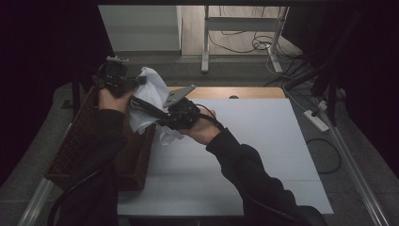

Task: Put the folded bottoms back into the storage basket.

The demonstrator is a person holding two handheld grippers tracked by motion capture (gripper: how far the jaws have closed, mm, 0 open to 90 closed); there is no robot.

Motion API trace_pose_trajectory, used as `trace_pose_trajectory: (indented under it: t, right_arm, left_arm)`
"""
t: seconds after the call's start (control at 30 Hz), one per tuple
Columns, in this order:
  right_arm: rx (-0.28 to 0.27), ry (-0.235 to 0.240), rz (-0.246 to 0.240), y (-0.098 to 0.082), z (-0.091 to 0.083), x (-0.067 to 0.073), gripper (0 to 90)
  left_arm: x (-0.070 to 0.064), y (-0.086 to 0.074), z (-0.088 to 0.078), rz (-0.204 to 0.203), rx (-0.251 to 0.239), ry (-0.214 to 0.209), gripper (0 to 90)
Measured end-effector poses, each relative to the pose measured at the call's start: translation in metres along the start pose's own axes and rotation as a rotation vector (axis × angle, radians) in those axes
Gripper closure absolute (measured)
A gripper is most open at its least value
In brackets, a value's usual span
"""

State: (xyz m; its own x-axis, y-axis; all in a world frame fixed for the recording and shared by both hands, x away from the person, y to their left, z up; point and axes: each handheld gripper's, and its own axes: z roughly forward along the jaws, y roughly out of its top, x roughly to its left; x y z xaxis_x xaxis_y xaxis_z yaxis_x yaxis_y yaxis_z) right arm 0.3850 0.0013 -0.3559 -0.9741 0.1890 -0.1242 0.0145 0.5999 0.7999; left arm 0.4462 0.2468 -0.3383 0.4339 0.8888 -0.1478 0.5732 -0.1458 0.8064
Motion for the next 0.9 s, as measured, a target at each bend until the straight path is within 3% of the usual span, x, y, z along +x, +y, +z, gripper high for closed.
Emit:
trace_pose_trajectory:
  t: [0.53,0.9]
  right_arm:
    - [-0.033,0.017,-0.033,0.029,0.022,0.011,79.4]
    - [-0.045,0.036,-0.064,0.047,0.045,0.025,79.3]
  left_arm:
    - [0.025,-0.001,-0.032,-0.019,-0.02,0.039,82.9]
    - [0.045,-0.011,-0.049,-0.046,-0.028,0.051,82.9]
